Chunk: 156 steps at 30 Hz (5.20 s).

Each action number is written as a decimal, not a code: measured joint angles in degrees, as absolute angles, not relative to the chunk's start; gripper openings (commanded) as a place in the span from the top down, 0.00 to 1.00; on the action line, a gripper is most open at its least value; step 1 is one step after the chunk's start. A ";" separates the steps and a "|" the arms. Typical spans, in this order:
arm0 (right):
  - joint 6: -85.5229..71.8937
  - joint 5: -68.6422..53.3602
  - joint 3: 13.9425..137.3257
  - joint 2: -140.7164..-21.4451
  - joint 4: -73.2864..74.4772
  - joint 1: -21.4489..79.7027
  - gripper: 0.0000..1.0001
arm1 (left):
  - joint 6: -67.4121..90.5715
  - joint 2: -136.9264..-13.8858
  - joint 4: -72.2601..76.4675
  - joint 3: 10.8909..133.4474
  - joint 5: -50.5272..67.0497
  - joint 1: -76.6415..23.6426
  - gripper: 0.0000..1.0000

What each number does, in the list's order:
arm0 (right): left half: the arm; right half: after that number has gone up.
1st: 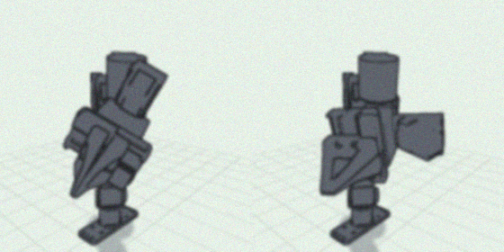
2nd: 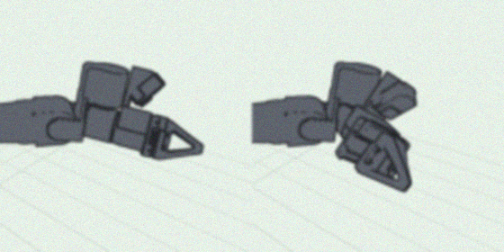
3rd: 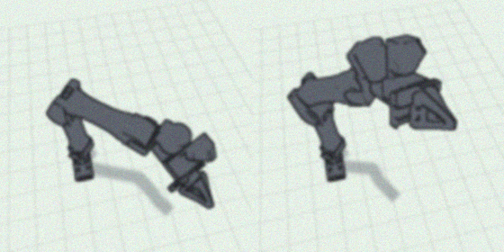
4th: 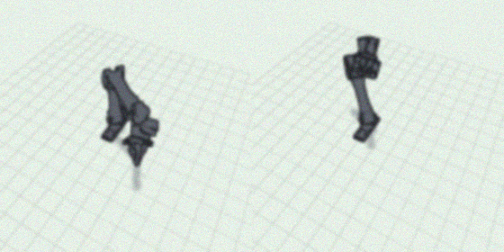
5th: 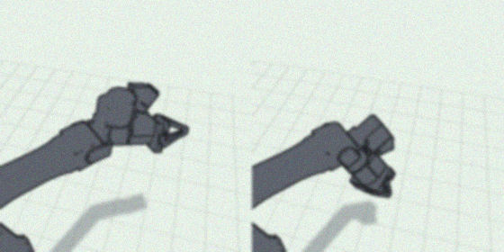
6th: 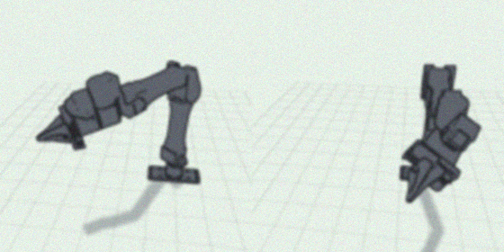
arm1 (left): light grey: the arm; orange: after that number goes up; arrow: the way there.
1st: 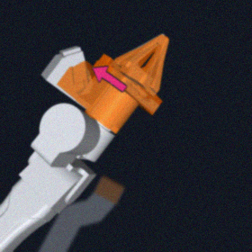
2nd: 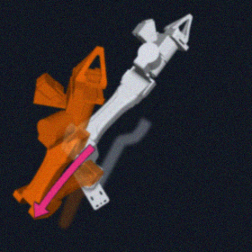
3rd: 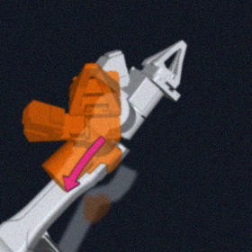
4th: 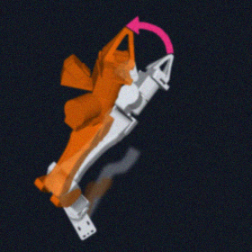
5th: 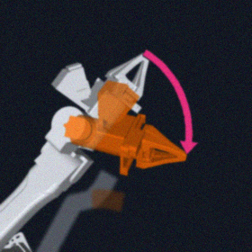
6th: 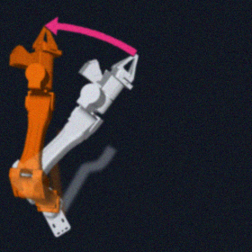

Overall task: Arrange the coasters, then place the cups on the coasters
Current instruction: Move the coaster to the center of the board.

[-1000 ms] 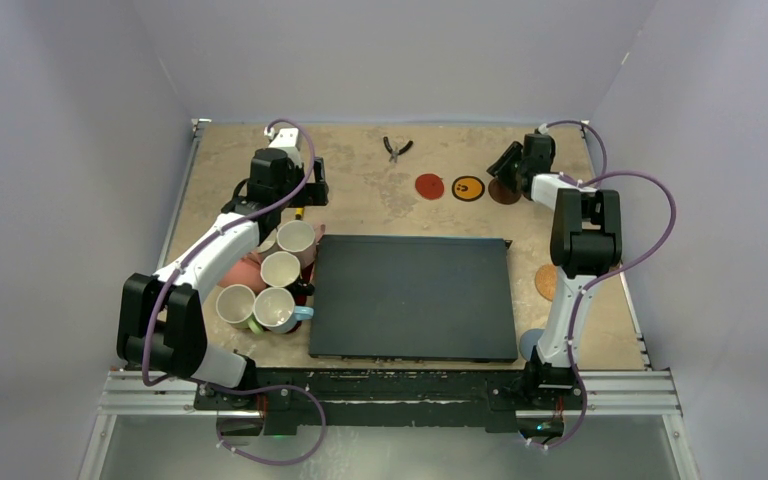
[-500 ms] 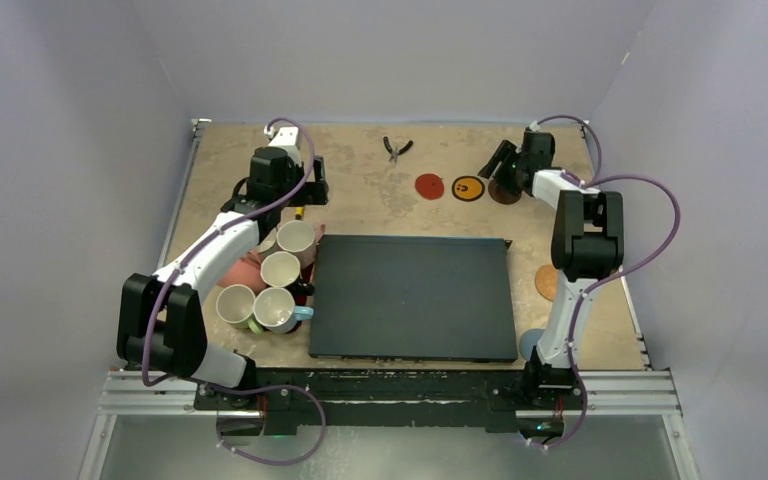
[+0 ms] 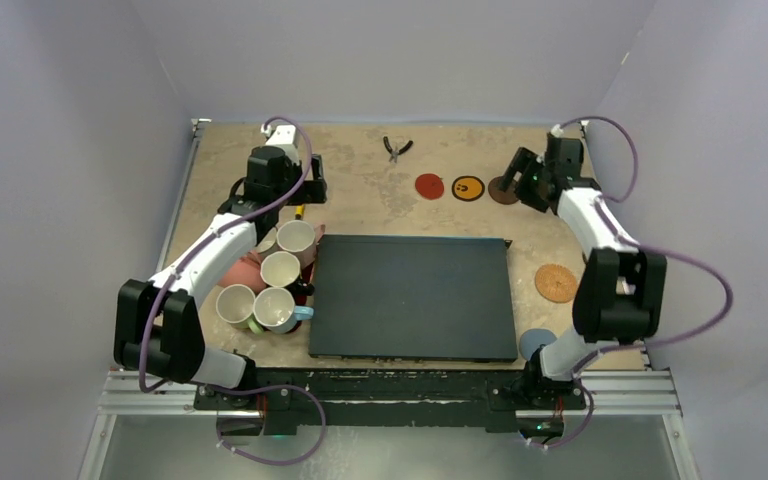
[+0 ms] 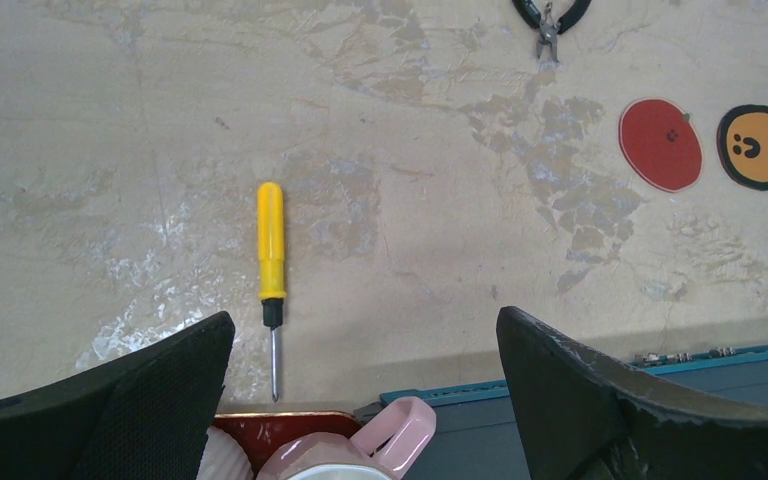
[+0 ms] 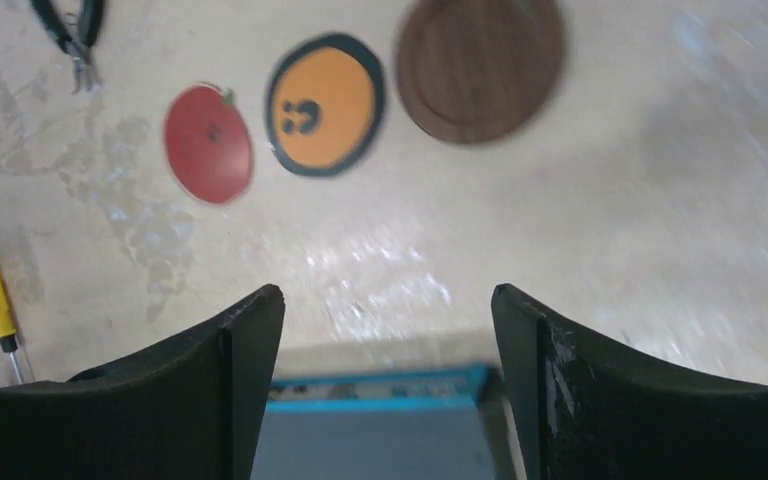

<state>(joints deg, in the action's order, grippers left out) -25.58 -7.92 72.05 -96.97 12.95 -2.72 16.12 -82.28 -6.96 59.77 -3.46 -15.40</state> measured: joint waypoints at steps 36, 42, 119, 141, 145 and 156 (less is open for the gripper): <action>-39.68 8.25 42.00 -81.06 14.00 -14.17 0.02 | 16.99 -79.90 -6.85 59.77 -3.40 -15.40 0.02; -39.79 8.36 41.15 -81.43 9.06 -14.17 0.02 | 16.97 -79.92 -6.87 59.77 -3.42 -15.40 0.02; -26.30 10.66 70.11 -111.11 3.22 -20.23 0.35 | 16.80 -84.27 -6.46 59.77 -2.50 -15.57 0.04; -31.31 0.49 82.21 -121.54 -3.22 -21.02 0.35 | 16.78 -85.25 -6.39 59.77 -2.55 -15.57 0.04; -30.39 2.09 80.44 -119.68 -2.28 -20.84 0.21 | 16.78 -85.45 -6.44 59.77 -2.55 -15.57 0.04; -22.61 4.05 70.39 -110.04 4.43 -19.94 0.08 | 16.82 -85.45 -6.42 59.77 -2.15 -15.62 0.04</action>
